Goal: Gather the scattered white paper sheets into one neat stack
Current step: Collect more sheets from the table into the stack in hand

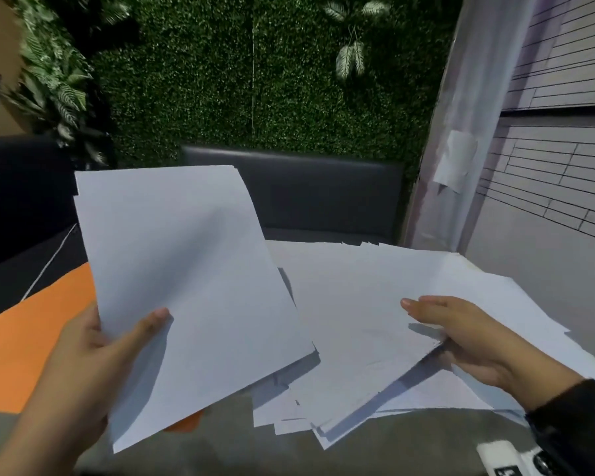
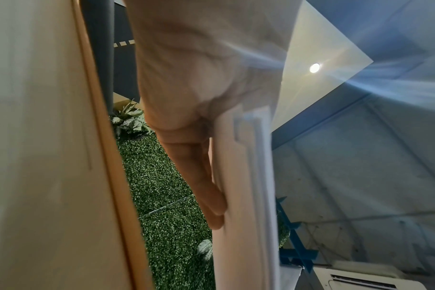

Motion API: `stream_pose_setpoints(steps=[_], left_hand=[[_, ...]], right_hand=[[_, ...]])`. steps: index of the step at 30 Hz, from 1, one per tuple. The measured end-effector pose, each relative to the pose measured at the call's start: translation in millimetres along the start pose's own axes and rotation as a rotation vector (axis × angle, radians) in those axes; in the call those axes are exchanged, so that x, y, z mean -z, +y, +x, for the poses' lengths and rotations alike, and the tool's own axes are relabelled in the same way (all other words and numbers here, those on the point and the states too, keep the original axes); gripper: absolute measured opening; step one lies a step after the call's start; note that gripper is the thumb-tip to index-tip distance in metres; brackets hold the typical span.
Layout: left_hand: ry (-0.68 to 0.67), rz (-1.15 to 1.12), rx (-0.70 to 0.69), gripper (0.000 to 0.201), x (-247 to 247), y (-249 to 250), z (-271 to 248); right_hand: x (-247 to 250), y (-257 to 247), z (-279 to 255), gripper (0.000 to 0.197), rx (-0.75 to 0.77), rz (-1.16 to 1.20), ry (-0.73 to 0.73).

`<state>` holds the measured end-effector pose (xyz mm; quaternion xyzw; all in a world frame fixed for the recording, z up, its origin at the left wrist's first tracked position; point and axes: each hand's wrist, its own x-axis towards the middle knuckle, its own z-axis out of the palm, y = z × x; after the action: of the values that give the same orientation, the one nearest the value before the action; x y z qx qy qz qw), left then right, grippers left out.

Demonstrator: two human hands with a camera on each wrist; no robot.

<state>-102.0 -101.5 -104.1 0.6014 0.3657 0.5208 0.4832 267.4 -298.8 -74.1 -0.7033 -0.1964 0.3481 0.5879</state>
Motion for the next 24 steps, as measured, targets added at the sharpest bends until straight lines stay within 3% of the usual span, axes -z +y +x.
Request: stream_pose_setpoints(steps=[3, 9, 12, 16, 19, 24], left_hand=[[-0.021, 0.009, 0.006, 0.019, -3, -4, 0], [-0.054, 0.030, 0.035, 0.020, 1, 6, -5], [-0.021, 0.088, 0.015, 0.012, 9, 12, -7], [0.045, 0.094, 0.037, 0.008, 27, 16, 1], [0.064, 0.097, 0.080, 0.014, 35, 10, 2], [0.011, 0.122, 0.123, 0.019, 32, 4, -9]], right_hand=[[-9, -4, 3, 0.039, -0.073, 0.034, -0.080], [-25, -9, 2, 0.023, -0.068, -0.266, -0.214], [-19, -10, -4, 0.022, 0.032, -0.329, -0.143], [4, -10, -19, 0.022, 0.220, -0.416, 0.059], [28, -8, -26, 0.022, 0.224, -0.401, 0.074], [49, 4, -32, 0.023, 0.194, -0.569, 0.108]])
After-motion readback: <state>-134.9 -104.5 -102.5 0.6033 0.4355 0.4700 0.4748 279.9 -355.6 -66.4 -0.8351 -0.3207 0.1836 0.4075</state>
